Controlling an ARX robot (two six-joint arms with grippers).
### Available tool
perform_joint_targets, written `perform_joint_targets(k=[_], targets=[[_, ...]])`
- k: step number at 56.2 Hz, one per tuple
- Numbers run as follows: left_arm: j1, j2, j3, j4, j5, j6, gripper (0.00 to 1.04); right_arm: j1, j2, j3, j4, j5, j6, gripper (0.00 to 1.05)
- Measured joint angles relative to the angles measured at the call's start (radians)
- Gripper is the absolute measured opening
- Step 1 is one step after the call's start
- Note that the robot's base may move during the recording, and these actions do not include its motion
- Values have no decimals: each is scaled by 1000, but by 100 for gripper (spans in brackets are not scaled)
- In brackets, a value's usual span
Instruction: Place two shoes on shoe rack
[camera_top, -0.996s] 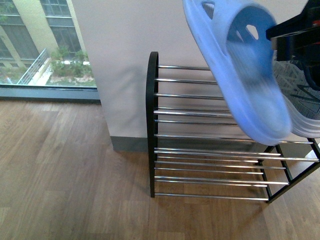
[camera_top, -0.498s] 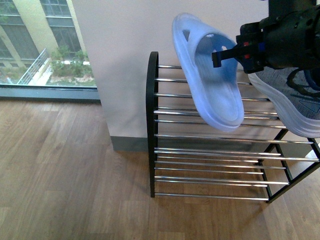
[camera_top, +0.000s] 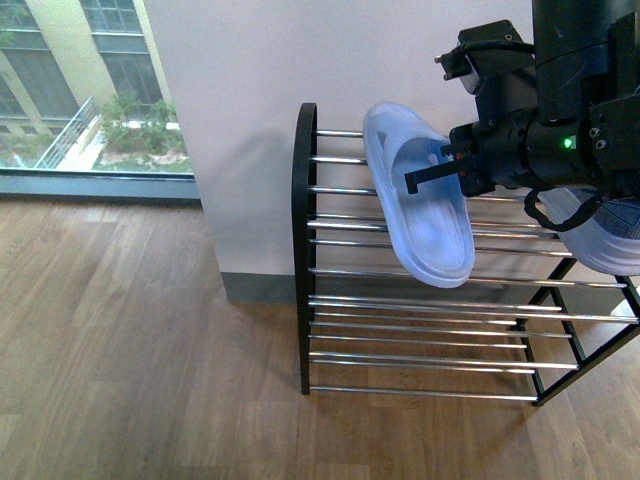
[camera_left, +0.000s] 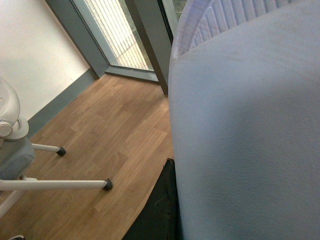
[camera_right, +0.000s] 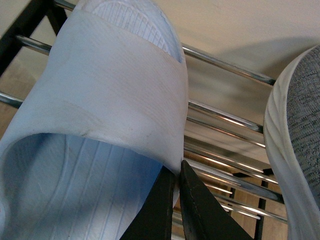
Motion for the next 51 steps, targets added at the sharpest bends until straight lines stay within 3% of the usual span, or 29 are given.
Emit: perform_joint_targets(k=[51], targets=[[0, 0, 0, 0, 0, 0, 2, -155, 131, 154, 38, 117, -227, 1]])
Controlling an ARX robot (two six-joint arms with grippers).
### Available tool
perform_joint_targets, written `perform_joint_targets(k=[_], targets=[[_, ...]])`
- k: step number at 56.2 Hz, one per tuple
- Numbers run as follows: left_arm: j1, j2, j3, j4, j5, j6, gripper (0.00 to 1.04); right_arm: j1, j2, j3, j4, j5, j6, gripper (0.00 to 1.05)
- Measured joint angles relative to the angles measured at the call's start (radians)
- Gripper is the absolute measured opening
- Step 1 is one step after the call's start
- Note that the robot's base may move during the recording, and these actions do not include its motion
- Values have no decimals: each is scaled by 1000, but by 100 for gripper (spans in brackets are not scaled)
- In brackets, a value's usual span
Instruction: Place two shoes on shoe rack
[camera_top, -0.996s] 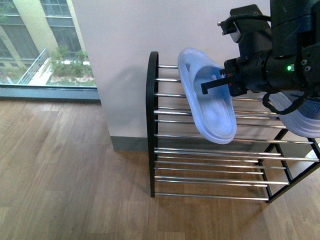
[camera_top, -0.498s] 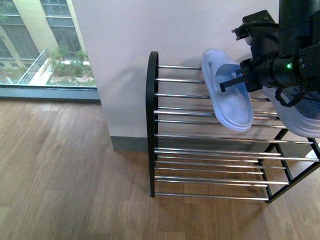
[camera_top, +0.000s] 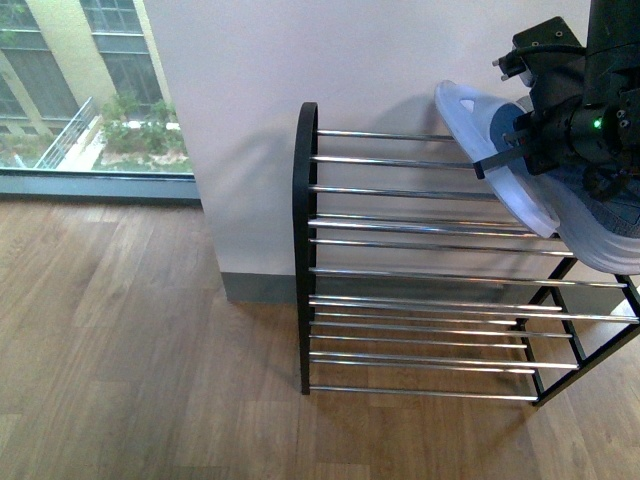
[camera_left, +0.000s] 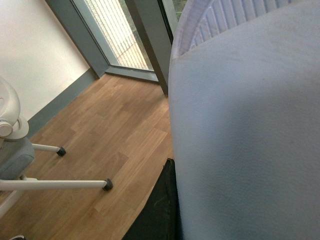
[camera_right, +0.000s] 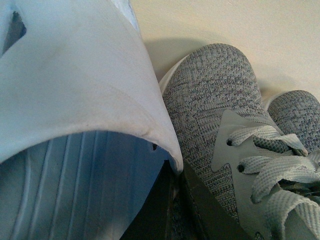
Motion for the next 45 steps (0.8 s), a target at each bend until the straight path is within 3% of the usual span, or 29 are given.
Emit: perform_joint_targets(k=[21, 29, 38, 45], targets=[[0, 0, 0, 0, 0, 0, 2, 19, -3, -1, -25, -27, 9, 1], [0, 0, 0, 0, 0, 0, 2, 23, -4, -4, -26, -41, 9, 19], [0, 0, 0, 0, 0, 0, 2, 23, -13, -12, -36, -46, 13, 45], [0, 0, 0, 0, 0, 0, 2, 23, -85, -53, -111, -113, -10, 70]])
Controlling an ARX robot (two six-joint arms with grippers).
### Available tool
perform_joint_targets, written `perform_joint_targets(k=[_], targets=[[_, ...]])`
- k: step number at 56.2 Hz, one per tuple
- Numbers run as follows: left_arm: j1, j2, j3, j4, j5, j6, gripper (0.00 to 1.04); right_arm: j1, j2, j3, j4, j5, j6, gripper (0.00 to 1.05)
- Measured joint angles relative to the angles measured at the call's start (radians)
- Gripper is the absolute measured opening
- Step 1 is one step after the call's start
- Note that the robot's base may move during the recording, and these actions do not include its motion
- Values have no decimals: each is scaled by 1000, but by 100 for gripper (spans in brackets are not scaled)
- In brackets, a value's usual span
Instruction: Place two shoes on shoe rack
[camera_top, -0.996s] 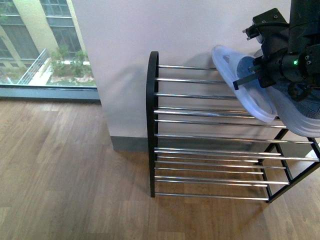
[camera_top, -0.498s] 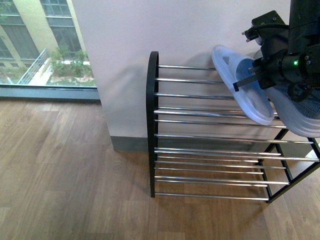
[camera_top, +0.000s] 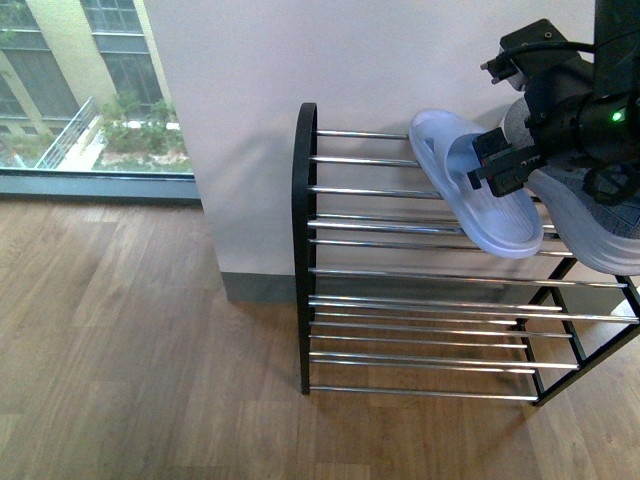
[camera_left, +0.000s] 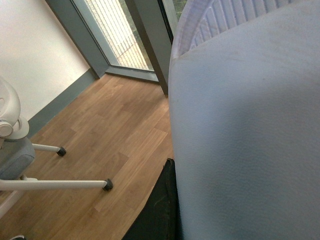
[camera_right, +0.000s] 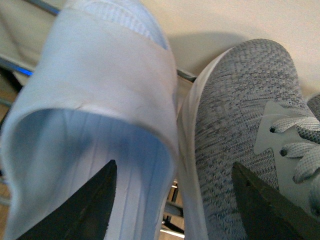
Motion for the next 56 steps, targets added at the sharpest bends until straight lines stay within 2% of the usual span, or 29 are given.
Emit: perform_joint_targets(k=[10, 16, 21, 27, 29, 37, 52, 56], targets=[[0, 0, 0, 0, 0, 0, 2, -26, -153, -48, -169, -98, -93, 95], [0, 0, 0, 0, 0, 0, 2, -43, -220, -60, -191, -108, -126, 95], [0, 0, 0, 0, 0, 0, 2, -60, -222, -195, 243, -194, 34, 81], [0, 0, 0, 0, 0, 0, 2, -53, -244, -373, 581, -206, 214, 66], [0, 0, 0, 0, 0, 0, 2, -44, -267, -420, 651, -201, 247, 60], [0, 0, 0, 0, 0, 0, 2, -21, -399, -539, 762, -179, 315, 41], [0, 0, 0, 0, 0, 0, 2, -16, -562, -750, 779, -178, 345, 2], [0, 0, 0, 0, 0, 0, 2, -16, -610, -795, 779, -175, 349, 2]])
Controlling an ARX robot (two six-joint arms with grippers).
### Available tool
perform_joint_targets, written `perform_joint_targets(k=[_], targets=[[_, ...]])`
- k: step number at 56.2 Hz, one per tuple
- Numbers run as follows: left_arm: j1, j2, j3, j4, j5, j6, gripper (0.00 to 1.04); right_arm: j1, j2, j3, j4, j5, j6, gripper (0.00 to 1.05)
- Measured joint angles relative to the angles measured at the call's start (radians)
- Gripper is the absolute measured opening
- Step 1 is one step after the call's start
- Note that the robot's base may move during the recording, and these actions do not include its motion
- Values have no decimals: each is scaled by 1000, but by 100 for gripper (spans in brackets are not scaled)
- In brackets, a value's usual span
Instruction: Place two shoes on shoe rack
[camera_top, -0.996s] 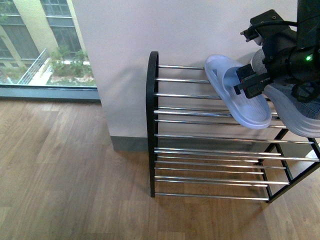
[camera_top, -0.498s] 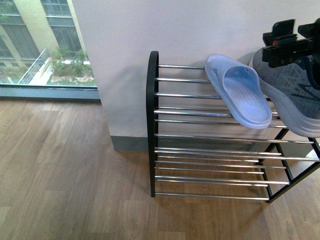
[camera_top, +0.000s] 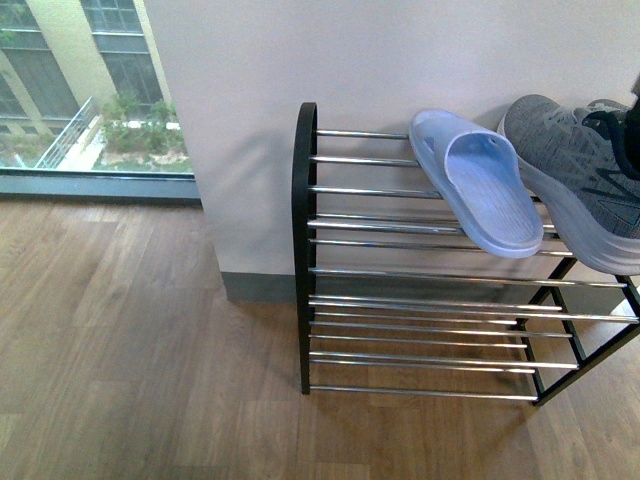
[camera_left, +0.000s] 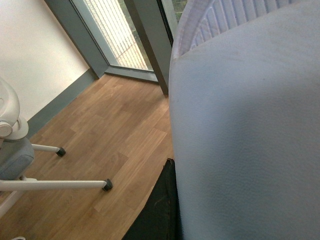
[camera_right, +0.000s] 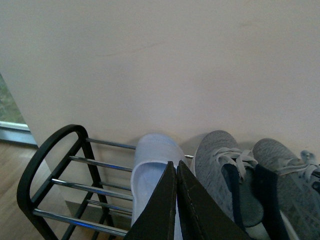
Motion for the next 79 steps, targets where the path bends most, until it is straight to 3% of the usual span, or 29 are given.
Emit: perform_joint_targets(k=[31, 79], targets=[[0, 0, 0, 0, 0, 0, 2, 0, -362, -223, -137, 0, 0, 2], [0, 0, 0, 0, 0, 0, 2, 0, -1030, -318, -682, 0, 0, 2]])
